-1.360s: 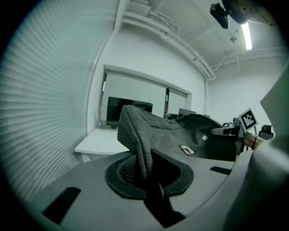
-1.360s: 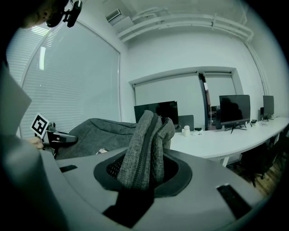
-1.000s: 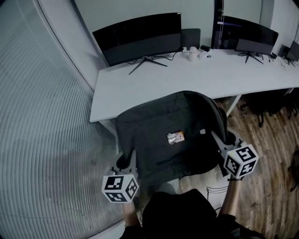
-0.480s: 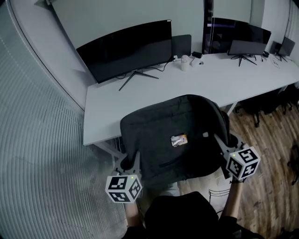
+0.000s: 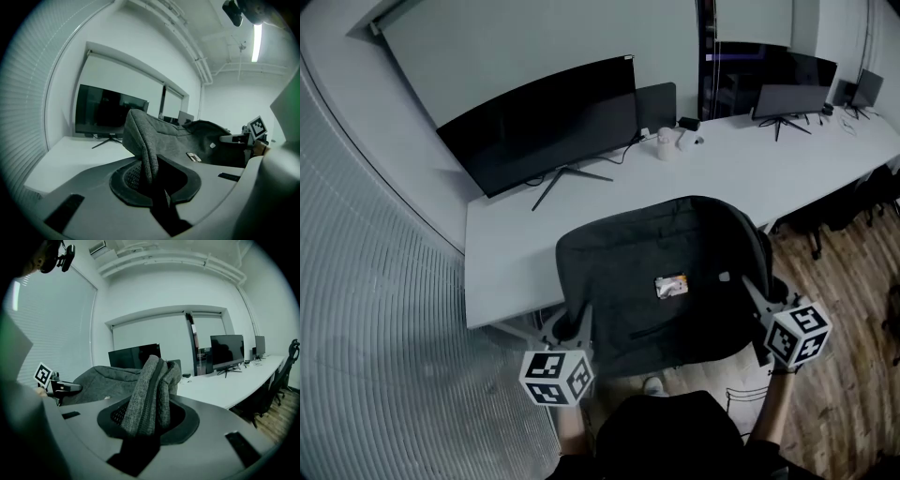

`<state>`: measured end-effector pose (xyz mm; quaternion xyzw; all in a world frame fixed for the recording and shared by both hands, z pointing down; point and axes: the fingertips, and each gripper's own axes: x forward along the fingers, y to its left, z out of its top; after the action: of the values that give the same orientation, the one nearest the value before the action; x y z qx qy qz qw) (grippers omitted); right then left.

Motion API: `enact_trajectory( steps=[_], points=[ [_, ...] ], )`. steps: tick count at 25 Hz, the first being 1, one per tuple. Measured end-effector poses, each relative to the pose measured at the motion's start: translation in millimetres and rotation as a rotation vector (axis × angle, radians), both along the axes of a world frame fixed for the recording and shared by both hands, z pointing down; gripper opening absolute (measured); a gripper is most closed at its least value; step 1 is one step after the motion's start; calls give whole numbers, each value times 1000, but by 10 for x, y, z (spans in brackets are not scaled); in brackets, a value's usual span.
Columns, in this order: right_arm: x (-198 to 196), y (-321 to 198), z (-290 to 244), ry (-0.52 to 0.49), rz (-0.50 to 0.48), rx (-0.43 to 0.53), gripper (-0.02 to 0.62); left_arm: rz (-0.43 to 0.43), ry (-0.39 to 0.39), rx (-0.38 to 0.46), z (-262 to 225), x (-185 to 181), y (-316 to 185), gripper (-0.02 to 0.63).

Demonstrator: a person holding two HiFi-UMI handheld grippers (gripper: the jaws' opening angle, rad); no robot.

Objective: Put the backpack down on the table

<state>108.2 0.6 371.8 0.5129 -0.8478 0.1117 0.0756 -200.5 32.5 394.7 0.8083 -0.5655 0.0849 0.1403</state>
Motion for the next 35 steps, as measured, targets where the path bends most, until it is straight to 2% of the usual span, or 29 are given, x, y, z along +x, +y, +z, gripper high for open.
enact_trajectory(
  steps=[8,19,22,29,35],
  points=[
    [104,-414,-90,-16,60,40,107,53,-2,31,-78,71,-542,43],
    [86,-682,-88,-44,84,51,109,67,4,38,-72,52,-877,43],
    [79,-766,-98,-71,88,44,109,67,1,31,-74,55,-982,43],
    [141,-1115,-113,-33,74,23,109,58,3,28,-110,104,-1293,43],
    [196,-1508,-237,-58,51,49,109,28,4,42,-240,142,-1614,43]
  ],
)
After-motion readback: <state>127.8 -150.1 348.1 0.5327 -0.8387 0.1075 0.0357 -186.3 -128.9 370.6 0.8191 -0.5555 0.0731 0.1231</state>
